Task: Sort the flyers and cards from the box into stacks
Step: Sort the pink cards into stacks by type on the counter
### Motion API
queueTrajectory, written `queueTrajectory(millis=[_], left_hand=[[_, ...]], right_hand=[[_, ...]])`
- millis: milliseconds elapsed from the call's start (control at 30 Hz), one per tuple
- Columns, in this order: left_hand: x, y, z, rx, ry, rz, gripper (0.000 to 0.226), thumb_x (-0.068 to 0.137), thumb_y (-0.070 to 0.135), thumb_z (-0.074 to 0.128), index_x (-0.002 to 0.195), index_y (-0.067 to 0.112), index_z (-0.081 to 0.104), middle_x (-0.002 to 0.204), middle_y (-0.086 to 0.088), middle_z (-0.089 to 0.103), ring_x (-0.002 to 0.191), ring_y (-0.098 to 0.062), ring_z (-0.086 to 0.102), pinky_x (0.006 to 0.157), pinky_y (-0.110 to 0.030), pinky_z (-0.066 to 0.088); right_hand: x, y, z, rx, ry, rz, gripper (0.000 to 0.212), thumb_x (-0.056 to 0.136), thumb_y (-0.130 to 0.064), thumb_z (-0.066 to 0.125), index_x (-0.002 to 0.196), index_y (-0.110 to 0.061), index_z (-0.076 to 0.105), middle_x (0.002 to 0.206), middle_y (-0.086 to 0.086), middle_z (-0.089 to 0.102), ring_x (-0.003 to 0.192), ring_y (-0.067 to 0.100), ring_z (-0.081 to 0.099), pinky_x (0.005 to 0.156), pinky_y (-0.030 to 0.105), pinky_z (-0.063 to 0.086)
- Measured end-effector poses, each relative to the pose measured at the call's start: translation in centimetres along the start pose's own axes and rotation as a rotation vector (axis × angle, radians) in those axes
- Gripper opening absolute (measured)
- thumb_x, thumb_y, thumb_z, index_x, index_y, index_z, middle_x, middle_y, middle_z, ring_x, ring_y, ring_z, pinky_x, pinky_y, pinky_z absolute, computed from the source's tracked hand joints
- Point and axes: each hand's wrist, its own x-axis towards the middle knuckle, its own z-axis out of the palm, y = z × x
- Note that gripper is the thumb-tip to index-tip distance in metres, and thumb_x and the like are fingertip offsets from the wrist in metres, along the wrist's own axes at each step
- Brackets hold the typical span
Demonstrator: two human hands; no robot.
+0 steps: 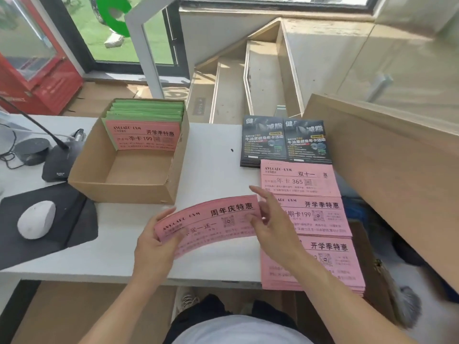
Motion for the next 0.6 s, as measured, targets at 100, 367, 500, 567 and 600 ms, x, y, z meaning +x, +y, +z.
queueTrajectory(millis=[100,367,500,567,600], left_hand=[[-1.6,1.6,2.7,0.051,-0.129,0.041,0.061,0.090,0.015,0.075,0.133,0.050,0.049,0.100,0.018,0.075,0.094,0.002,0.069,0.071,-0.014,0.053],[-4.0,2.3,11.0,0.078,-0.412,-0.017,0.063,0.099,0.025,0.062,0.148,0.048,0.028,0.115,0.009,0.068,0.092,-0.008,0.073,0.069,-0.026,0.062],[-4.6,1.5,13.3,0.168,-0.462,-0.045,0.067,0.099,0.025,0.063,0.151,0.045,0.026,0.114,0.006,0.066,0.090,-0.009,0.073,0.071,-0.035,0.064],[-4.7,1.2,14.0,0.206,-0.474,-0.048,0.068,0.099,0.025,0.063,0.152,0.042,0.025,0.114,0.006,0.066,0.090,-0.010,0.073,0.070,-0.035,0.064],[-4.7,1.1,14.3,0.229,-0.473,-0.045,0.069,0.099,0.026,0.063,0.153,0.041,0.025,0.114,0.006,0.066,0.091,-0.010,0.073,0.071,-0.036,0.064]], right_hand=[[-2.4,0.6,-3.7,0.048,0.082,0.046,0.059,0.103,-0.018,0.057,0.139,-0.059,0.034,0.109,-0.017,0.068,0.102,-0.001,0.066,0.079,0.022,0.058],[-9.2,5.7,-9.4,0.031,0.427,0.256,0.052,0.099,-0.022,0.062,0.135,-0.052,0.040,0.111,-0.023,0.060,0.094,-0.011,0.063,0.057,0.012,0.051],[-10.9,7.4,-9.3,-0.045,0.516,0.296,0.048,0.100,-0.025,0.062,0.134,-0.051,0.041,0.108,-0.030,0.056,0.095,-0.017,0.058,0.055,0.010,0.050],[-11.3,8.1,-9.0,-0.070,0.548,0.287,0.046,0.100,-0.026,0.061,0.132,-0.052,0.041,0.109,-0.032,0.055,0.096,-0.020,0.055,0.055,0.008,0.048],[-11.4,8.5,-9.0,-0.076,0.560,0.281,0.046,0.100,-0.026,0.061,0.131,-0.053,0.041,0.109,-0.032,0.055,0.096,-0.019,0.055,0.056,0.008,0.048]])
